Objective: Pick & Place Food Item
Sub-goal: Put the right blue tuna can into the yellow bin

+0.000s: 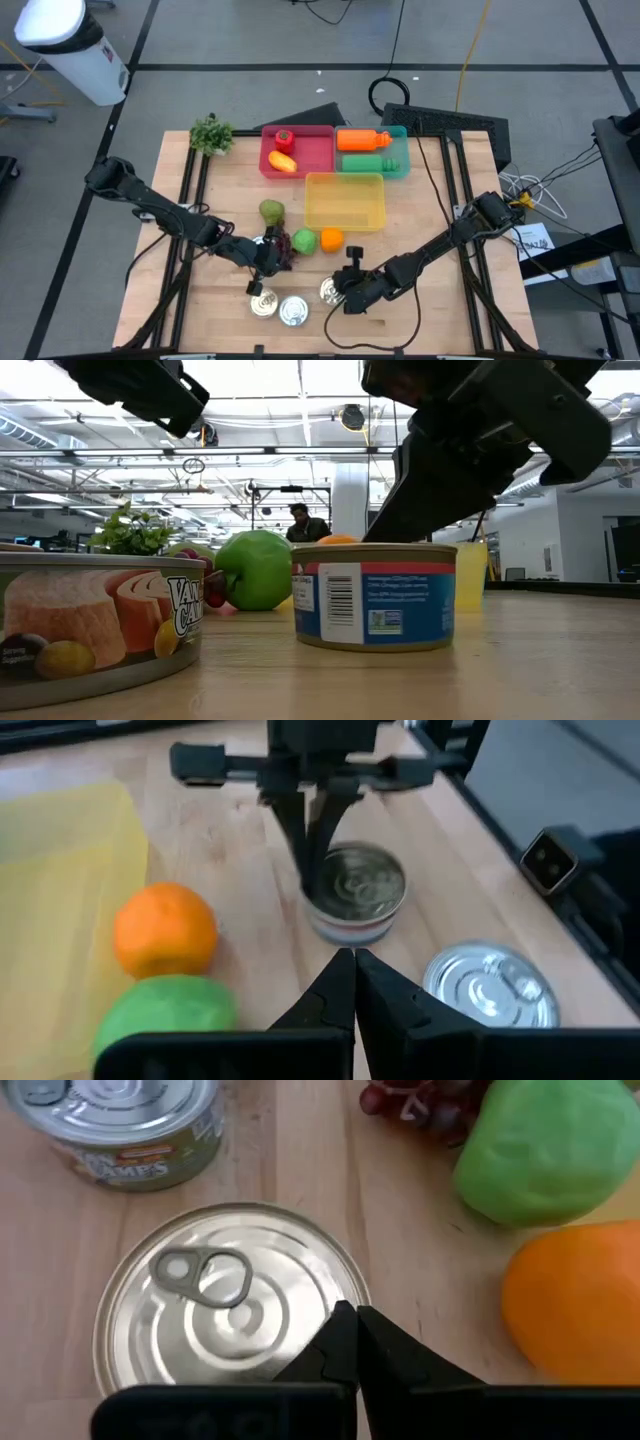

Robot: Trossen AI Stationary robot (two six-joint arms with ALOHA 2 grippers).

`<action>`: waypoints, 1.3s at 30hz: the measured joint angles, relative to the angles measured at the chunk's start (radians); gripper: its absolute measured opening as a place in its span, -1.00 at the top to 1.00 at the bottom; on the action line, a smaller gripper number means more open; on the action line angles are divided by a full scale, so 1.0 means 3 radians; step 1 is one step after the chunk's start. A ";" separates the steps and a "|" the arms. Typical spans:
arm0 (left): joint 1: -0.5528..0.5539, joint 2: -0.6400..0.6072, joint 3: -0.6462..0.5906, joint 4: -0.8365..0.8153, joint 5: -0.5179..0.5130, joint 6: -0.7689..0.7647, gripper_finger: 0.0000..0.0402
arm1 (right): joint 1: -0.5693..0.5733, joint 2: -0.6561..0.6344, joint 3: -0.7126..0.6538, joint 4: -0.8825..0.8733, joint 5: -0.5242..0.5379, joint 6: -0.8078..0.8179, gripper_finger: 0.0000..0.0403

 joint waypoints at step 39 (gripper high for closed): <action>-0.0036 0.0013 -0.0273 0.0637 -0.0012 -0.0206 0.98 | 0.0380 -0.0169 0.0000 -0.0609 -0.0096 0.0838 1.00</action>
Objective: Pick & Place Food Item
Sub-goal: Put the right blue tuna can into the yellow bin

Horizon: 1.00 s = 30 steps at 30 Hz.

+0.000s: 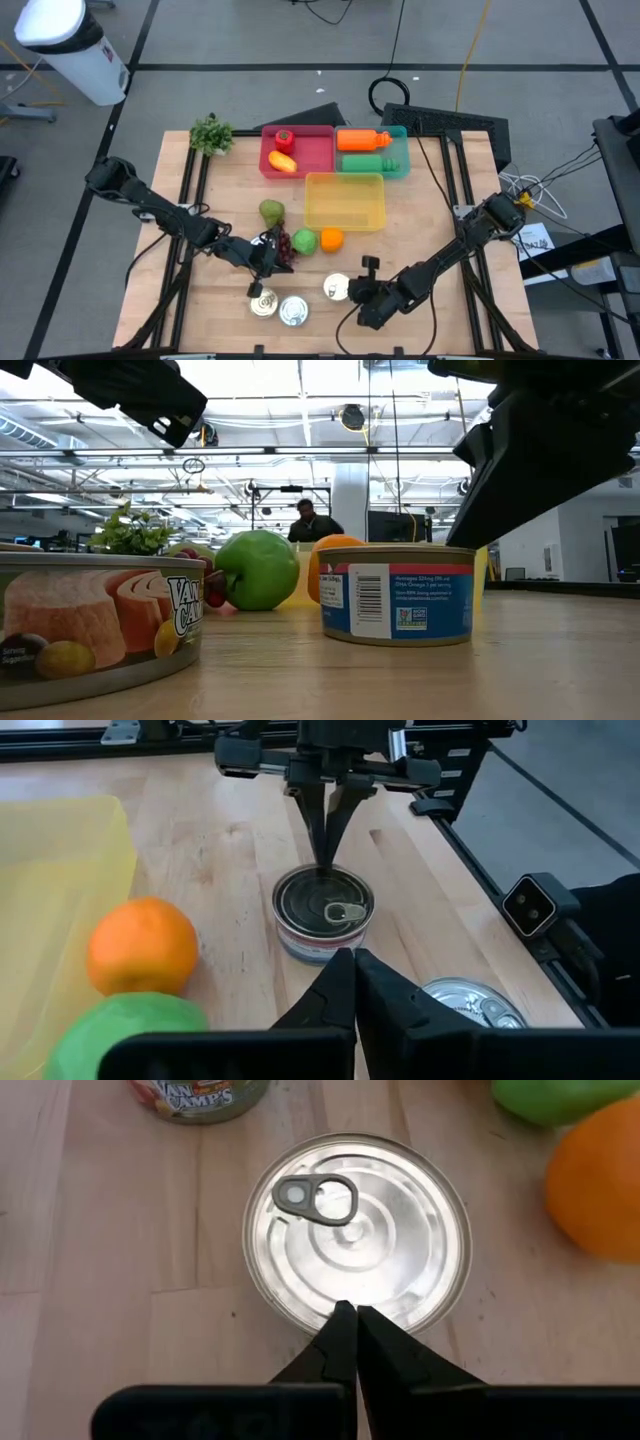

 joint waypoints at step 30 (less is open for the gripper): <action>0.0018 0.0001 0.0001 0.0030 -0.0259 -0.0640 0.39 | 0.0061 -0.0028 -0.0154 -0.0069 0.0014 0.0201 1.00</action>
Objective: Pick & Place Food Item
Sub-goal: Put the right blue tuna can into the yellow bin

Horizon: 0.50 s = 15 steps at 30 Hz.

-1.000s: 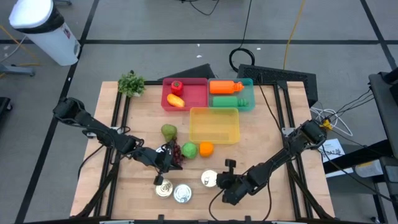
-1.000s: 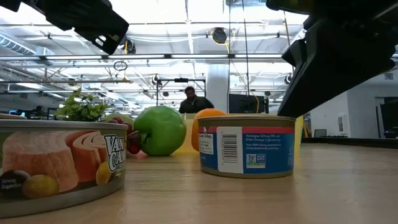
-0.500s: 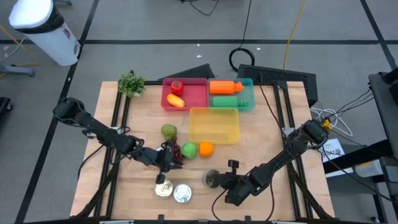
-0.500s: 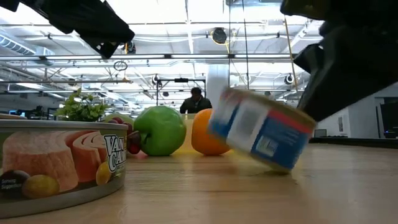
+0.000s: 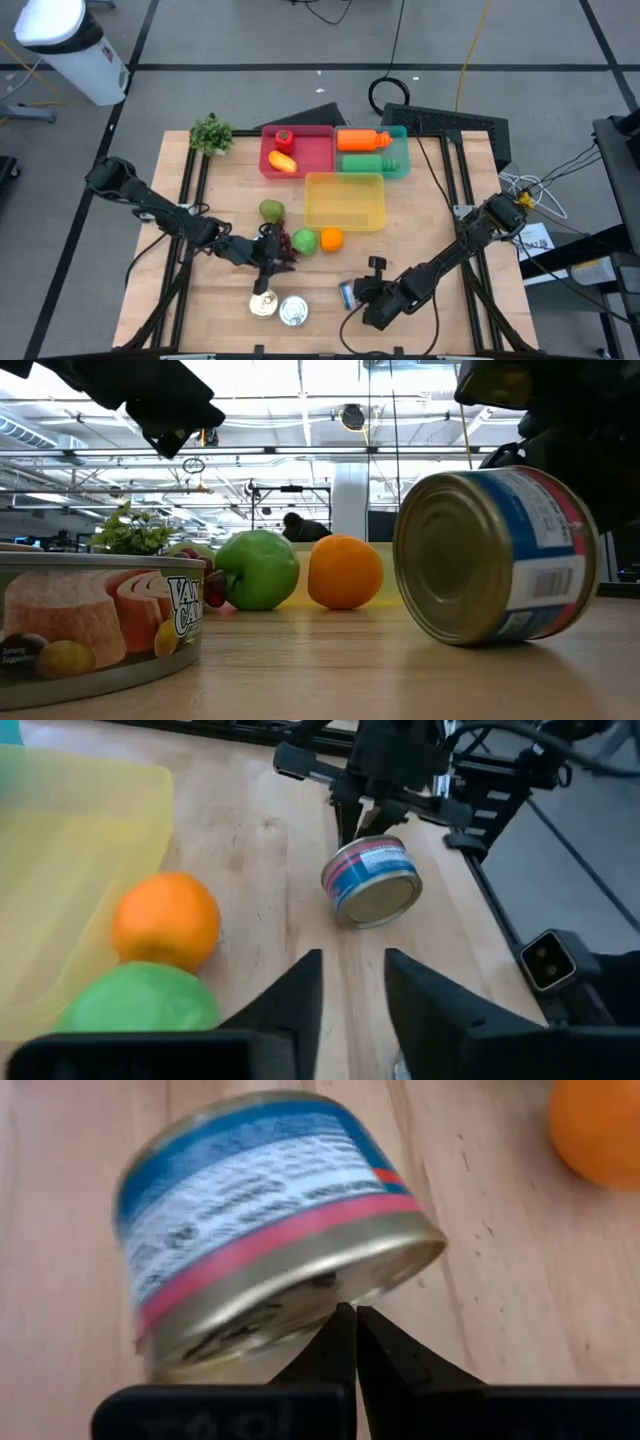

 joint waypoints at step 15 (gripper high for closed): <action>0.0001 0.0000 0.0000 0.0120 0.0174 0.0110 -0.20 | 0.0129 -0.0369 0.0005 -0.0341 0.0896 0.0348 1.00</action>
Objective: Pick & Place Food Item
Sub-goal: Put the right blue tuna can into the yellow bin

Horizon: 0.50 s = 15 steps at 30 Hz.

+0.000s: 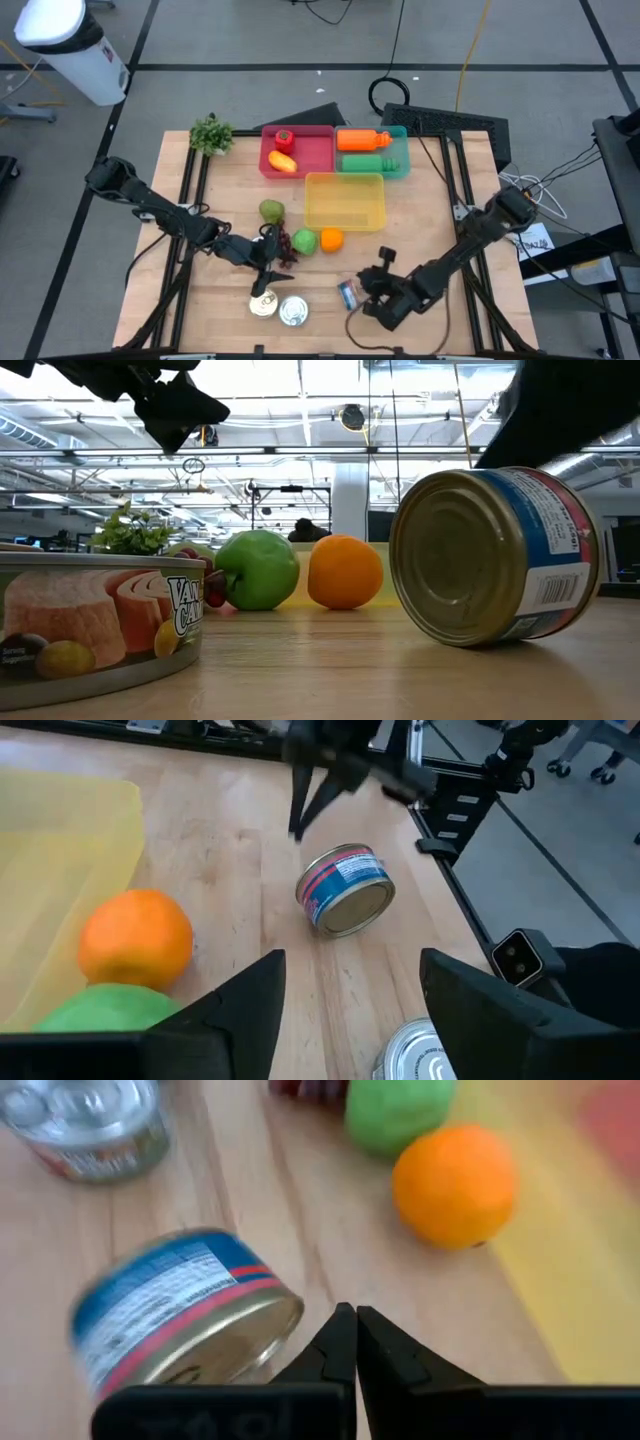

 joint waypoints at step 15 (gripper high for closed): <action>0.0004 0.0000 0.0000 -0.0005 -0.0001 0.0075 -0.20 | -0.0056 -0.0069 -0.0001 0.2900 -0.0320 -0.1957 0.63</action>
